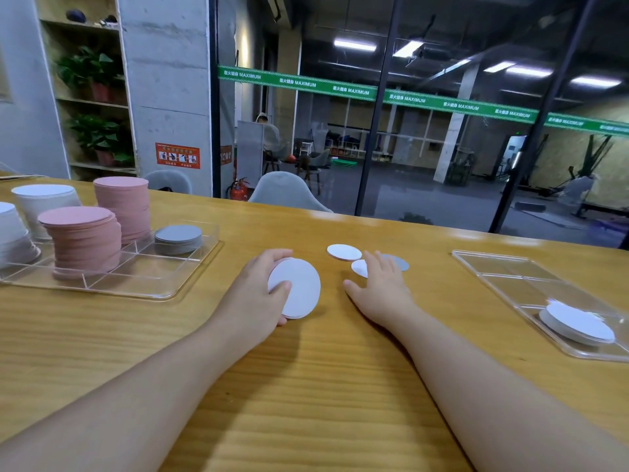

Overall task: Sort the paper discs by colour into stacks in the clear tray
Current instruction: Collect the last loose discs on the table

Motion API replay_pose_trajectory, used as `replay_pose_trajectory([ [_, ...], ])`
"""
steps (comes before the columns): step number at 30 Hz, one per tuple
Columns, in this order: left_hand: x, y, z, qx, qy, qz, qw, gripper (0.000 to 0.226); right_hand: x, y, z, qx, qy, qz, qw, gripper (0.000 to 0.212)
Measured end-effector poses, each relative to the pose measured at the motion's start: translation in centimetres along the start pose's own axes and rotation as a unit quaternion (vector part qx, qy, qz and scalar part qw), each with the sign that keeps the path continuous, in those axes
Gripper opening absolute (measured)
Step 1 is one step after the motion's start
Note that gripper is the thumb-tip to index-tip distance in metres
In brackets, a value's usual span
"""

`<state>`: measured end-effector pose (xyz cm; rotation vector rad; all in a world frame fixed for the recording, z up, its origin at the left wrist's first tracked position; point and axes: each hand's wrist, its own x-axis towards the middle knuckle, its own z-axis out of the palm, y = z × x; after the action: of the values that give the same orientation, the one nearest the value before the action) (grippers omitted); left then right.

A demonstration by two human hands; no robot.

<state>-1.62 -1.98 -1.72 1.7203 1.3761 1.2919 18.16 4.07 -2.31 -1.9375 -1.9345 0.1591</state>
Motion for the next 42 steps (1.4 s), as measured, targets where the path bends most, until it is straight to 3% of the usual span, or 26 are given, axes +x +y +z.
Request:
replay_pose_trajectory([
  [7, 0.0, 0.0, -0.1, -0.001, 0.007, -0.011, 1.000, 0.038, 0.4, -0.5, 0.0, -0.096, -0.100, -0.026, 0.990, 0.062],
  [21, 0.3, -0.1, 0.1, 0.009, 0.027, -0.025, 0.999, 0.038, 0.5, -0.9, -0.4, -0.108, -0.054, -0.028, 0.992, 0.067],
  [29, 0.3, -0.1, 0.0, 0.010, 0.029, -0.035, 0.999, 0.039, 3.8, -0.3, -2.2, -0.129, -0.055, -0.041, 0.989, 0.028],
  [36, 0.5, -0.1, 0.1, 0.003, 0.030, -0.037, 0.999, 0.039, 5.8, -0.2, -3.5, -0.104, -0.127, -0.012, 0.986, 0.038],
  [42, 0.6, -0.1, 0.2, -0.001, 0.031, -0.035, 0.999, 0.038, 6.2, -0.3, -4.4, -0.194, -0.176, -0.016, 0.965, 0.046],
])
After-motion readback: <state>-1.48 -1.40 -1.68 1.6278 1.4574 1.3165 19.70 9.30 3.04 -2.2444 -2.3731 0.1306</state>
